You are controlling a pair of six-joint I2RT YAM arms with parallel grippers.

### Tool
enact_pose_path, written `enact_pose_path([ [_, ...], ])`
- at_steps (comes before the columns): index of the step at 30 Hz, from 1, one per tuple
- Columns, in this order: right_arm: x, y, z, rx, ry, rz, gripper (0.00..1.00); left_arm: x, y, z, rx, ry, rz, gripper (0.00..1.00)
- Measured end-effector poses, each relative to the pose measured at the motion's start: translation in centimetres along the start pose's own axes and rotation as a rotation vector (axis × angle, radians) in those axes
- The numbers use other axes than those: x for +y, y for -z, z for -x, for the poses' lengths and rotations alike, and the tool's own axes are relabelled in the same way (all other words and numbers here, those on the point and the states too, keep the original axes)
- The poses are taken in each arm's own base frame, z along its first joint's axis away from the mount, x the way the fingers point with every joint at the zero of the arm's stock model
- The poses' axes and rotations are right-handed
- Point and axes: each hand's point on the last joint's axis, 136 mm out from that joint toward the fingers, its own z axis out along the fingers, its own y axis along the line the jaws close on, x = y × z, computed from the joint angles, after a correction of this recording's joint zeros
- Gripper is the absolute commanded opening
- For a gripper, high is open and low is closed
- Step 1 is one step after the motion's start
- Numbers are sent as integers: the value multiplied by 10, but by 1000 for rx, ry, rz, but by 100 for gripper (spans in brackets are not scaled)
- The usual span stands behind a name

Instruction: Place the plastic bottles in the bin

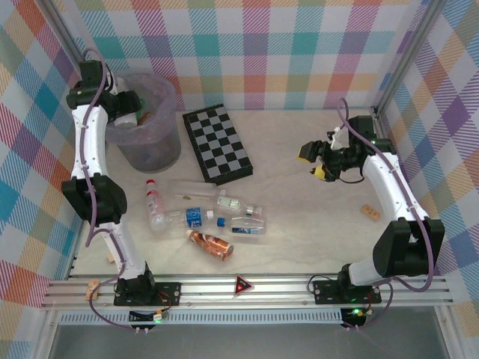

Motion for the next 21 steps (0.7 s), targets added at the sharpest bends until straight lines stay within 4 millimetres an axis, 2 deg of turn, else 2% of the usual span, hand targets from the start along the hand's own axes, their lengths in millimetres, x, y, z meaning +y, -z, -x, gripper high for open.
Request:
enact_pose_path([
  [4, 1, 0, 0, 1, 3, 7, 78, 1, -3, -4, 13, -13, 0, 86],
  [9, 1, -1, 1, 2, 2, 6, 79, 0, -3, -3, 9, -15, -2, 86],
  [21, 1, -2, 1, 2, 5, 16, 78, -14, -4, -4, 11, -18, -50, 57],
])
